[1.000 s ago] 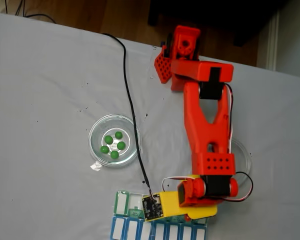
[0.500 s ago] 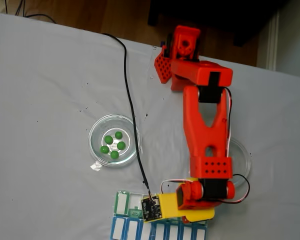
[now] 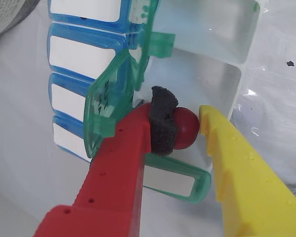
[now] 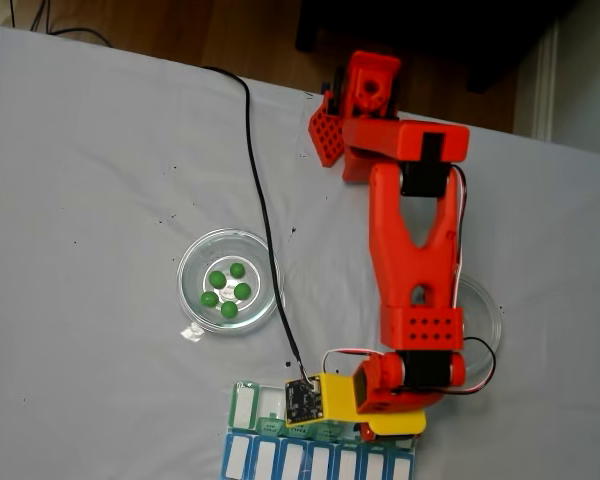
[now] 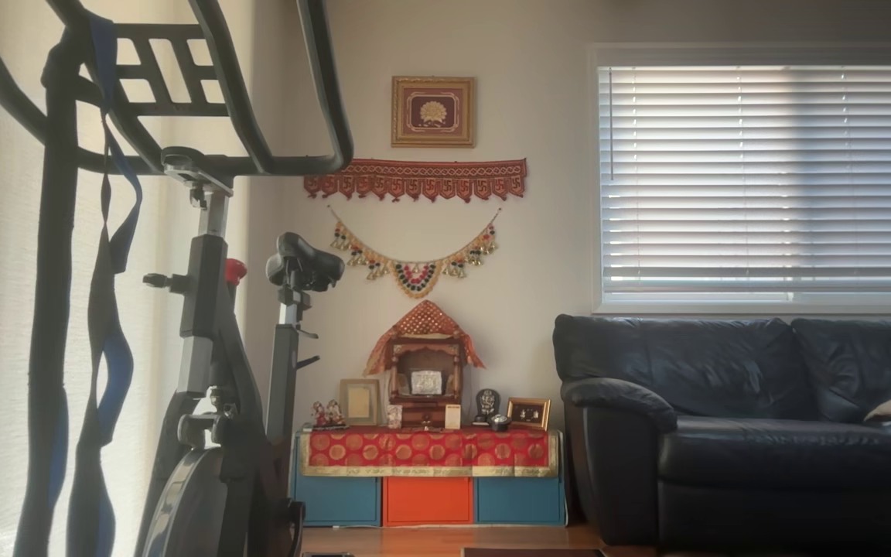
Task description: Sort medicines into box.
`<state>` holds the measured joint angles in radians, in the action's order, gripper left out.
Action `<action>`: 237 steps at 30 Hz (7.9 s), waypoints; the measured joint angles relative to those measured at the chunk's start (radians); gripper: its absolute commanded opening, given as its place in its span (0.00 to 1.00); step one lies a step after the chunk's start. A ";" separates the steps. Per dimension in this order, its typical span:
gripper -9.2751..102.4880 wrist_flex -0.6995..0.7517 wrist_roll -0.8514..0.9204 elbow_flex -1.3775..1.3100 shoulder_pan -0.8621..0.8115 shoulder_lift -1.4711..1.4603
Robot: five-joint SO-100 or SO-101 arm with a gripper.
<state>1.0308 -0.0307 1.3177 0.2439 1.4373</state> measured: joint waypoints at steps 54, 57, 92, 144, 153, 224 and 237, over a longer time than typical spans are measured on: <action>0.10 -0.005 -0.072 0.046 0.043 0.046; 0.10 -0.005 -0.072 0.046 0.043 0.046; 0.10 0.221 -0.037 -0.117 0.048 0.046; 0.09 0.327 0.069 -0.486 -0.035 -0.230; 0.09 0.486 0.104 -0.736 -0.051 -0.388; 0.09 0.842 0.117 -0.917 -0.034 -0.319; 0.09 0.834 0.285 -0.255 0.137 0.156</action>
<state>1.8653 0.2546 1.0630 0.3804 1.5938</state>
